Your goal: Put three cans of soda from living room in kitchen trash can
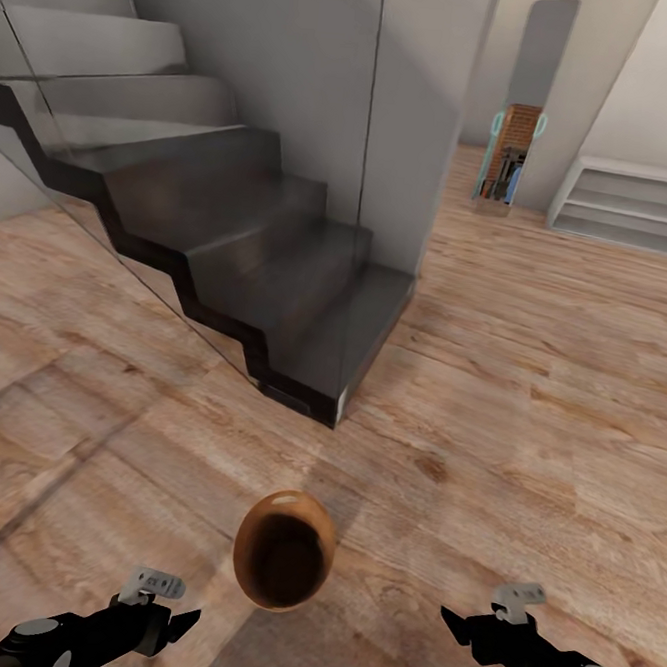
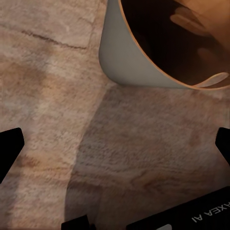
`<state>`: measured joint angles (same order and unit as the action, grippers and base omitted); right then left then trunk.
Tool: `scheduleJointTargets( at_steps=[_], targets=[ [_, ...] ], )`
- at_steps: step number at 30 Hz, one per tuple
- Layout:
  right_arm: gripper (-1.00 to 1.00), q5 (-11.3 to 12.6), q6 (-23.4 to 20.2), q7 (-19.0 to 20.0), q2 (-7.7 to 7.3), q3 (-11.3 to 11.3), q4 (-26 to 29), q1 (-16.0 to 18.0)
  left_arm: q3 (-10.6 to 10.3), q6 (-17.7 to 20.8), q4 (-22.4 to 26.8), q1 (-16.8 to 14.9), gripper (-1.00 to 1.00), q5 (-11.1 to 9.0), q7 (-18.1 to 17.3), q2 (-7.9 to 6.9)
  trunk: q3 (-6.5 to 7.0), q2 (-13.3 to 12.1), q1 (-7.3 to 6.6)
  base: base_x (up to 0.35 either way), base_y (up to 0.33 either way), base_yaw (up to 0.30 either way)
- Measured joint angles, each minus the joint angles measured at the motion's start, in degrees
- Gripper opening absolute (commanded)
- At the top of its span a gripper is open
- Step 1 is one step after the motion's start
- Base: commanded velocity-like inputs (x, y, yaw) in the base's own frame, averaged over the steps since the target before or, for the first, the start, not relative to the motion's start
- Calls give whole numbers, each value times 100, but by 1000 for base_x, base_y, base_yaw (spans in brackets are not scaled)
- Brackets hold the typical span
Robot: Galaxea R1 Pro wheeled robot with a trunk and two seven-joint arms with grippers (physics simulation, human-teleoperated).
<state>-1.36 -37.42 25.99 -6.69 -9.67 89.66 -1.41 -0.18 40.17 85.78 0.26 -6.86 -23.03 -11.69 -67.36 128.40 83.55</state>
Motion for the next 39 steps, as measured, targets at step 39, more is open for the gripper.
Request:
scheduleJointTargets(
  at_steps=[39],
  targets=[
    [100,-2,1,2,-3,0,-2,0,0,-1,-7,0,100,1,0,0,-146,0,0,0,0,132]
  ],
)
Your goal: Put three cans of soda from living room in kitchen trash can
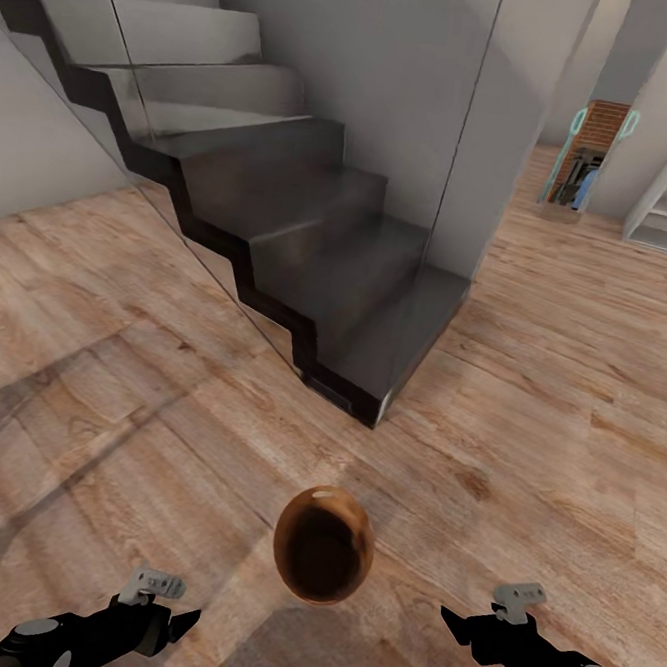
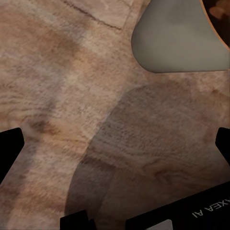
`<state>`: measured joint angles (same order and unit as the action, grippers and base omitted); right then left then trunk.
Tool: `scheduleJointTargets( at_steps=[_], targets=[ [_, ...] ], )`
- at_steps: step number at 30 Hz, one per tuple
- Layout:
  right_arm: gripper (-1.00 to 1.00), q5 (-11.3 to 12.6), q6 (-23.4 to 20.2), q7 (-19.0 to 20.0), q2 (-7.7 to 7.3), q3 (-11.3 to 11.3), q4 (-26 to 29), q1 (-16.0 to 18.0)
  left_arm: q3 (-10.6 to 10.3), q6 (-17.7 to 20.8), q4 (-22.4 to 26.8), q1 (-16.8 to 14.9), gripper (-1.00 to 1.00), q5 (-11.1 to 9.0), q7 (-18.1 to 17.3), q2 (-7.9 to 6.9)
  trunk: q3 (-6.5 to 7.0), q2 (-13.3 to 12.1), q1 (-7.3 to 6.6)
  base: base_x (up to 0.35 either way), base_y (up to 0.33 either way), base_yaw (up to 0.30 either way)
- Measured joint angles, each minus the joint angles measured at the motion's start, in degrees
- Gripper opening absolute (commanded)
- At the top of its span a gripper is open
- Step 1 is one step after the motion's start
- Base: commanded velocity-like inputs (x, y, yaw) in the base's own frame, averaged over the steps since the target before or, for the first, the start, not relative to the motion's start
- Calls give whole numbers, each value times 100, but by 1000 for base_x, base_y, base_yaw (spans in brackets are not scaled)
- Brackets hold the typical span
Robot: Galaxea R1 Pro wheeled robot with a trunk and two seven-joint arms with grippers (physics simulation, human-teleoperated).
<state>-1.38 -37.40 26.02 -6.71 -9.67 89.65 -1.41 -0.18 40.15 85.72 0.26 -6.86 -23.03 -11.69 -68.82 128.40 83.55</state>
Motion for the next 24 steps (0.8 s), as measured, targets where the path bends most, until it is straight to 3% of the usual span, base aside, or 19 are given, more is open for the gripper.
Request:
scheduleJointTargets(
  at_steps=[10,17,24],
  targets=[
    [100,-2,67,-82,16,-8,0,0,0,-4,2,0,100,0,0,0,0,0,0,0,0,0],
    [100,13,7,-697,38,4,6,64,0,-19,10,0,100,0,-2,-8,0,0,0,0,0,0],
    [100,86,-313,-432,76,24,6,453,0,-297,-1,-14,100,0,-10,-1,0,0,0,0,0,0]
  ],
)
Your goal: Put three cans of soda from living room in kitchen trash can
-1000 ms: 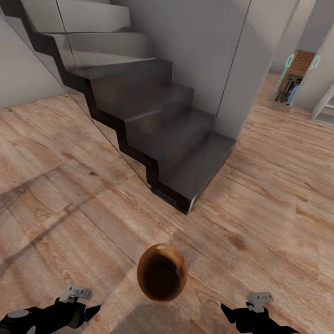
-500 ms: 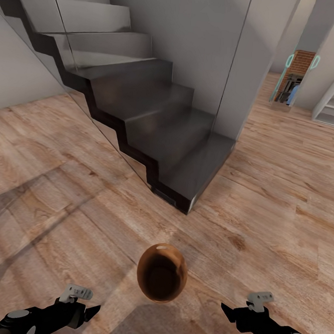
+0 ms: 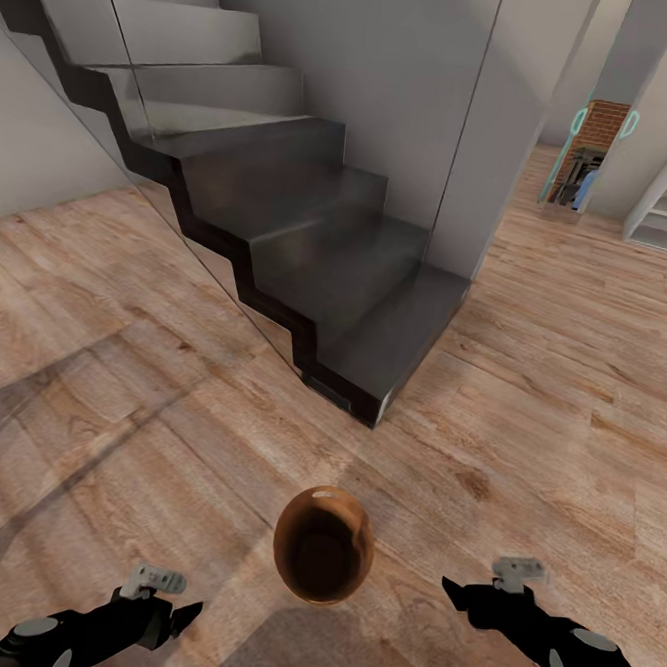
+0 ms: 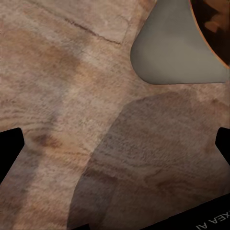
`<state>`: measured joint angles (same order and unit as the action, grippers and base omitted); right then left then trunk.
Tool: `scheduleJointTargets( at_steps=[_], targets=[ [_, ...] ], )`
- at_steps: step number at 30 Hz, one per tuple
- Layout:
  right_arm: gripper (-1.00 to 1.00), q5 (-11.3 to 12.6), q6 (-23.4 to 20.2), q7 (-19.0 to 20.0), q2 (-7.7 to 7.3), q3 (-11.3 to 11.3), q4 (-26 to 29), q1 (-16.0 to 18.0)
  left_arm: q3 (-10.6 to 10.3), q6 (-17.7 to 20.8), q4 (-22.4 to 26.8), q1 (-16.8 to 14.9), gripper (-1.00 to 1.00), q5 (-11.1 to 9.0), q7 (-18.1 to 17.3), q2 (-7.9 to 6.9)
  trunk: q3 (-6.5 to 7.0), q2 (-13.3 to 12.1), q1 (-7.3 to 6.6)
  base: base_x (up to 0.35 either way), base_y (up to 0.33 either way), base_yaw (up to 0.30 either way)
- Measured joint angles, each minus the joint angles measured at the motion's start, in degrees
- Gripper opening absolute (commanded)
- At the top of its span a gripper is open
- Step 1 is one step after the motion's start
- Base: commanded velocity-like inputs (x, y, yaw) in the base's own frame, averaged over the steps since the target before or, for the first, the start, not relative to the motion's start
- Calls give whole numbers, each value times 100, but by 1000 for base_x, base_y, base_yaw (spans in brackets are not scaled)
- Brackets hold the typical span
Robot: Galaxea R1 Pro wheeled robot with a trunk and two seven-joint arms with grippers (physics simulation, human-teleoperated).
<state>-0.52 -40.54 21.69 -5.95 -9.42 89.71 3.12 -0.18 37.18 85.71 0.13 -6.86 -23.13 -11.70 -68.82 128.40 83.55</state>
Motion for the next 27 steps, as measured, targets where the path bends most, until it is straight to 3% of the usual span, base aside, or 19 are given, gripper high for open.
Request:
scheduleJointTargets(
  at_steps=[2,6,9,12,17,21,27],
  targets=[
    [100,17,-252,242,10,2,-24,220,0,-33,-27,-31,100,0,-5,1,0,0,0,0,0,0],
    [100,23,-438,372,35,6,-70,452,0,-60,-48,-46,100,9,-3,1,0,0,0,0,0,0],
    [100,27,-490,383,170,36,-235,682,0,-68,-122,-49,100,5,0,1,0,0,0,0,0,0],
    [100,-5,-483,366,318,120,-632,960,0,-75,-287,-55,100,16,1,1,0,0,0,0,0,0],
    [100,-11,-444,359,342,138,-768,1028,0,-78,-319,-56,100,31,1,0,0,0,0,0,0,0],
    [100,-24,-338,365,368,142,-1501,1335,-2,-177,-326,-57,100,38,1,-7,0,0,0,0,0,0],
    [100,-19,-211,417,447,146,-1874,1499,-2,-199,-327,-57,100,36,1,-8,0,0,0,0,0,0]
  ],
)
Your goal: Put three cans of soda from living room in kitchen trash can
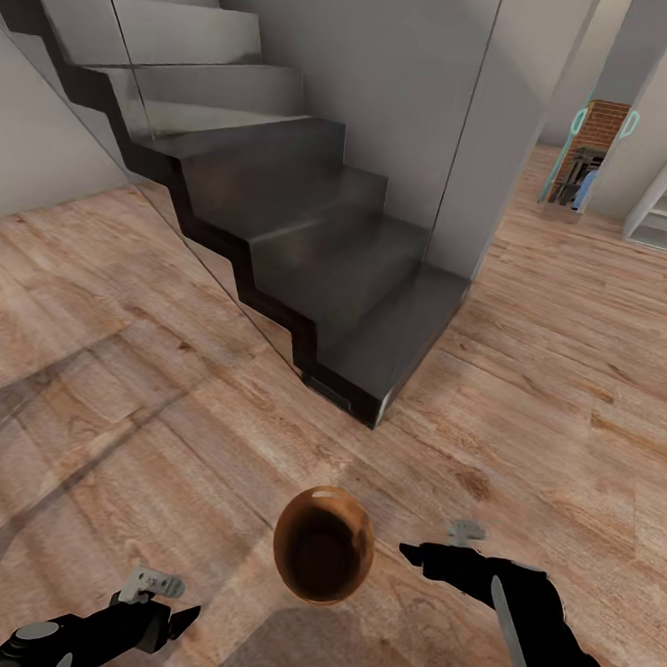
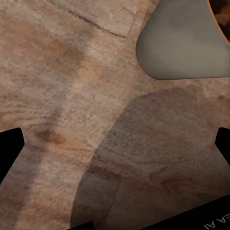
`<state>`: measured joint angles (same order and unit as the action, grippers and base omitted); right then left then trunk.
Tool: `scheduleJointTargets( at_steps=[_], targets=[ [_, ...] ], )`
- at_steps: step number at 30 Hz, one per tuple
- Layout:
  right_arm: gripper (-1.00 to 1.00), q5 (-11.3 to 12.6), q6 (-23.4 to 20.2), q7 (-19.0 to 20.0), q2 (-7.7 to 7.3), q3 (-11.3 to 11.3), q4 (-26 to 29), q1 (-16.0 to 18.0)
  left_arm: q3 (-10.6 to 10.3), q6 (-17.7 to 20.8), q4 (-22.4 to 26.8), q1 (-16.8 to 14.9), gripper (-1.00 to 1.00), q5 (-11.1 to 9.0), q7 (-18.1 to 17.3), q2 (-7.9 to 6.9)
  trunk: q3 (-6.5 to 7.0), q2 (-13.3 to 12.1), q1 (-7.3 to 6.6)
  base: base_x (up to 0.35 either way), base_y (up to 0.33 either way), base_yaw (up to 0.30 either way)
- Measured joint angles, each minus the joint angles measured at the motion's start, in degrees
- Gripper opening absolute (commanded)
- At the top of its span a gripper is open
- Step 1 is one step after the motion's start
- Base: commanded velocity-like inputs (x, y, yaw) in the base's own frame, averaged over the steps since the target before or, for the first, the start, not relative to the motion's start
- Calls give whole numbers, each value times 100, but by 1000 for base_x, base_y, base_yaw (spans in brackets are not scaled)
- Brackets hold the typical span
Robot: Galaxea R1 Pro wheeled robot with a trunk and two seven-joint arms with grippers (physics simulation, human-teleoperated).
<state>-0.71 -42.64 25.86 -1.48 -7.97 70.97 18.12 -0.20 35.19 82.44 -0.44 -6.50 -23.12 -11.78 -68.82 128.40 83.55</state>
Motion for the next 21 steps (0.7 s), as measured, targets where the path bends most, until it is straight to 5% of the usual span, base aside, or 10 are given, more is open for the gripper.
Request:
scheduleJointTargets(
  at_steps=[2,12,17,21],
  targets=[
    [100,3,15,26,169,5,-63,26,-2,-5,0,0,100,0,0,0,0,0,0,0,0,0],
    [100,2,45,11,270,6,-478,368,-1,-5,0,0,100,0,0,0,0,0,0,0,0,0],
    [100,-52,637,-51,365,6,-1777,965,2,-4,0,0,100,0,0,0,0,0,0,0,0,0],
    [100,-65,774,-60,367,6,-2048,1088,2,-4,0,0,100,0,0,0,0,0,0,0,0,0]
  ],
)
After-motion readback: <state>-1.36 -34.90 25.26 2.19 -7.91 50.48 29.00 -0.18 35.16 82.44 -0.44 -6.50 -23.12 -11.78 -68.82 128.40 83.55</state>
